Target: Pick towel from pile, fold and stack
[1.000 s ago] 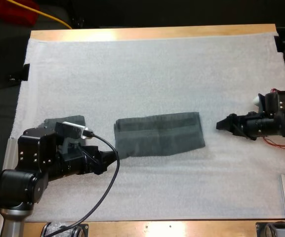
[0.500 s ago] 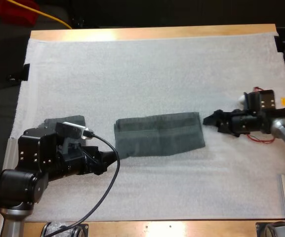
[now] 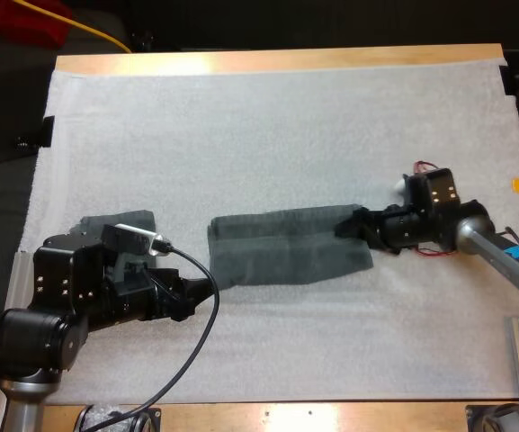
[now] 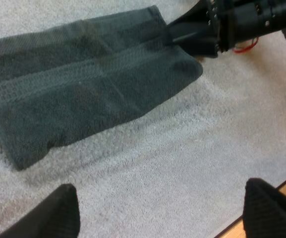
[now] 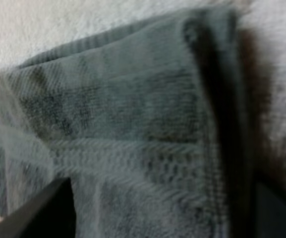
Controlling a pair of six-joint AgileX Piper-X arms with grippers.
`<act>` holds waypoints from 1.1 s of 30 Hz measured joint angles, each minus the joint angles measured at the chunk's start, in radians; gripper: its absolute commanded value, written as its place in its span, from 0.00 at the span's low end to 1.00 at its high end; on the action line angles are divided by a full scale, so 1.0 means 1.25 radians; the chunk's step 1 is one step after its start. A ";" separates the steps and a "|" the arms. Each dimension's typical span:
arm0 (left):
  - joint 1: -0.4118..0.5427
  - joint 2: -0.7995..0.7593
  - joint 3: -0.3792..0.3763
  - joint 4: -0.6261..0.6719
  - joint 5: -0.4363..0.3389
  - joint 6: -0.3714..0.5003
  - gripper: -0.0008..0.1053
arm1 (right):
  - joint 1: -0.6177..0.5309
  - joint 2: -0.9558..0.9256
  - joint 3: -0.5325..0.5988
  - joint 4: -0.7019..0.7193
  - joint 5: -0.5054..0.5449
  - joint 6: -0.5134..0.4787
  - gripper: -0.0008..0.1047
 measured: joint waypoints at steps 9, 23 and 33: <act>0.000 0.000 0.000 0.004 0.000 0.000 0.63 | 0.030 0.000 0.000 0.000 0.000 0.028 0.65; 0.000 0.000 0.000 0.021 0.000 0.000 0.63 | 0.034 -0.023 0.001 0.094 0.045 0.019 0.01; 0.000 0.000 0.000 0.011 0.000 0.001 0.63 | 0.034 -0.174 0.001 0.289 0.260 -0.075 0.01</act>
